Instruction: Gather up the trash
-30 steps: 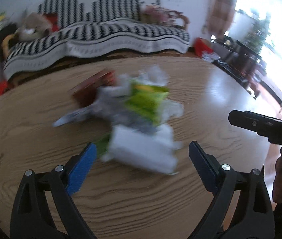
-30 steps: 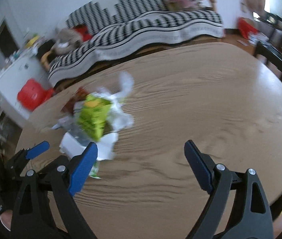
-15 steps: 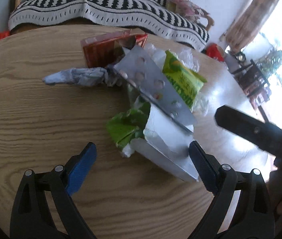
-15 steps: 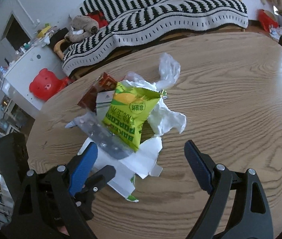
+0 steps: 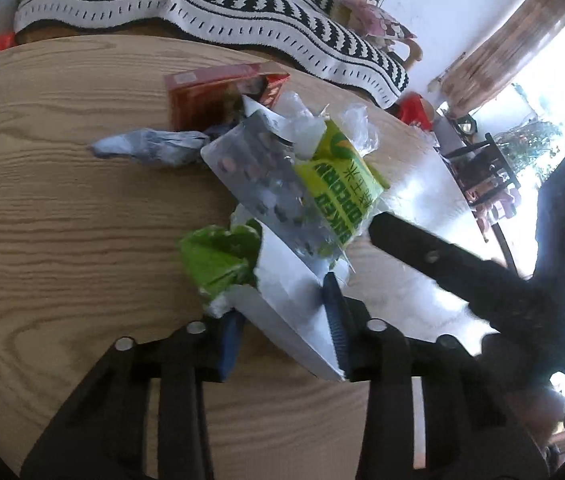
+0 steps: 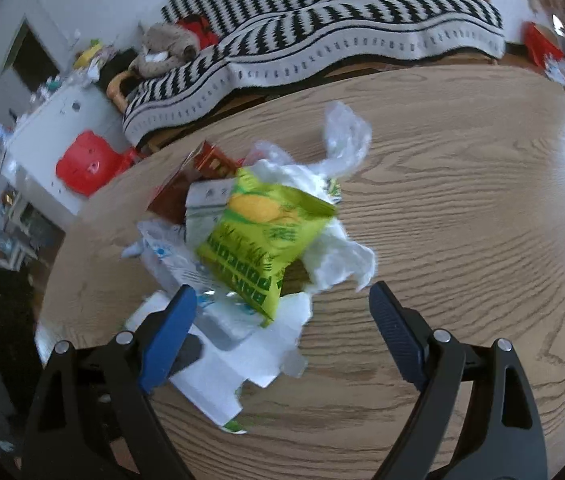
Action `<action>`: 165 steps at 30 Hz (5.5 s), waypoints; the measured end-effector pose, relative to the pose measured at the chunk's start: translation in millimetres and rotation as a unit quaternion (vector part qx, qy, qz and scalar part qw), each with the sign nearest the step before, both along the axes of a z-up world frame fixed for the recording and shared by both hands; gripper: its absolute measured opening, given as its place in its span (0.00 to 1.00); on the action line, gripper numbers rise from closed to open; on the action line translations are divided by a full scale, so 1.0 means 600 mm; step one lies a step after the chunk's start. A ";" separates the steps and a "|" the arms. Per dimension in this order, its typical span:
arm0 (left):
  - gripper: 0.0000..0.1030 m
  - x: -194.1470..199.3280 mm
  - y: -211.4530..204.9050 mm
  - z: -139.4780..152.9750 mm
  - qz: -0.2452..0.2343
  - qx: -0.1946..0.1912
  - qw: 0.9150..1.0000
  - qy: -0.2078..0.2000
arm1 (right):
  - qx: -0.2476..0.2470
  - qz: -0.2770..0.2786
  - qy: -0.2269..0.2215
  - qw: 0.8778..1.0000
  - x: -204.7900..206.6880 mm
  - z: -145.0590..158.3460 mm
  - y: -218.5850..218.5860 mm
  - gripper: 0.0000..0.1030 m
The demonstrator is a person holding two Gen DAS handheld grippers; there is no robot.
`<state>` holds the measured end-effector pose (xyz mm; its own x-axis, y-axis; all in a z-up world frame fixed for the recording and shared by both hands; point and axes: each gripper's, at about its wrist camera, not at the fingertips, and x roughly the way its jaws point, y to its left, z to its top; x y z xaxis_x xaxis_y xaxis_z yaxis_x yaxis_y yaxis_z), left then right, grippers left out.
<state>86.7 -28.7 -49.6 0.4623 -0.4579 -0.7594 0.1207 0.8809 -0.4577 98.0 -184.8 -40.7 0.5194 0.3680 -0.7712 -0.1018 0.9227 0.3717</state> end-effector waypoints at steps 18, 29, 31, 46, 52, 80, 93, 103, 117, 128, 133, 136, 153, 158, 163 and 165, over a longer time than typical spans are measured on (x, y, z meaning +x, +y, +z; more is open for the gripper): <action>0.29 -0.039 0.191 0.017 0.025 0.014 0.999 0.018 | -0.037 0.118 -0.016 0.992 -0.014 -0.017 0.150 0.68; 0.29 -0.058 0.209 0.000 0.002 0.001 0.999 0.032 | 0.079 0.128 0.050 0.987 0.023 -0.056 0.211 0.68; 0.29 -0.060 0.214 -0.006 0.003 -0.008 0.999 0.038 | 0.118 0.113 0.061 0.985 0.039 -0.061 0.209 0.68; 0.27 -0.058 0.196 0.009 0.003 -0.004 1.000 0.022 | 0.057 0.089 0.027 0.994 0.027 -0.038 0.251 0.29; 0.21 -0.058 0.166 0.038 -0.003 0.012 1.000 -0.004 | 0.019 0.080 -0.032 0.996 -0.015 0.020 0.207 0.29; 0.17 -0.129 -0.348 0.115 -0.215 0.086 0.963 -0.139 | -0.070 -0.171 -0.024 0.982 -0.252 0.064 -0.343 0.29; 0.17 -0.200 -0.569 0.072 -0.318 0.060 0.937 -0.128 | -0.060 -0.274 0.013 0.960 -0.398 0.008 -0.560 0.29; 0.17 -0.249 -0.674 0.028 -0.363 0.060 0.923 -0.110 | -0.060 -0.302 0.033 0.951 -0.442 -0.023 -0.621 0.29; 0.17 -0.266 -0.731 -0.008 -0.390 0.066 0.914 -0.092 | -0.048 -0.333 0.057 0.940 -0.471 -0.058 -0.665 0.29; 0.18 -0.259 -0.771 -0.047 -0.413 0.082 0.904 -0.072 | -0.034 -0.348 0.069 0.934 -0.493 -0.073 -0.688 0.30; 0.18 -0.261 -0.786 -0.061 -0.419 0.084 0.901 -0.069 | -0.032 -0.348 0.075 0.934 -0.493 -0.077 -0.693 0.31; 0.32 -0.259 -0.785 -0.067 -0.414 0.087 0.904 -0.067 | -0.031 -0.350 0.078 0.933 -0.492 -0.080 -0.697 0.55; 0.85 -0.213 -0.649 0.017 -0.346 0.067 0.930 -0.108 | -0.068 -0.330 0.003 0.942 -0.454 0.008 -0.635 0.75; 0.87 -0.169 -0.535 0.053 -0.285 0.079 0.946 -0.129 | -0.088 -0.269 -0.018 0.959 -0.379 0.040 -0.538 0.76; 0.87 -0.123 -0.394 0.072 -0.210 0.102 0.962 -0.141 | -0.074 -0.207 -0.031 0.975 -0.296 0.064 -0.427 0.76; 0.87 -0.109 -0.345 0.075 -0.185 0.109 0.966 -0.142 | -0.061 -0.182 -0.034 0.981 -0.265 0.071 -0.380 0.76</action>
<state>21.3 -235.7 -4.4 0.5016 -0.4749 -0.7231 0.5401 0.8249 -0.1671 -61.0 -413.0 1.8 0.6512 0.0550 -0.7569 0.2221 0.9399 0.2594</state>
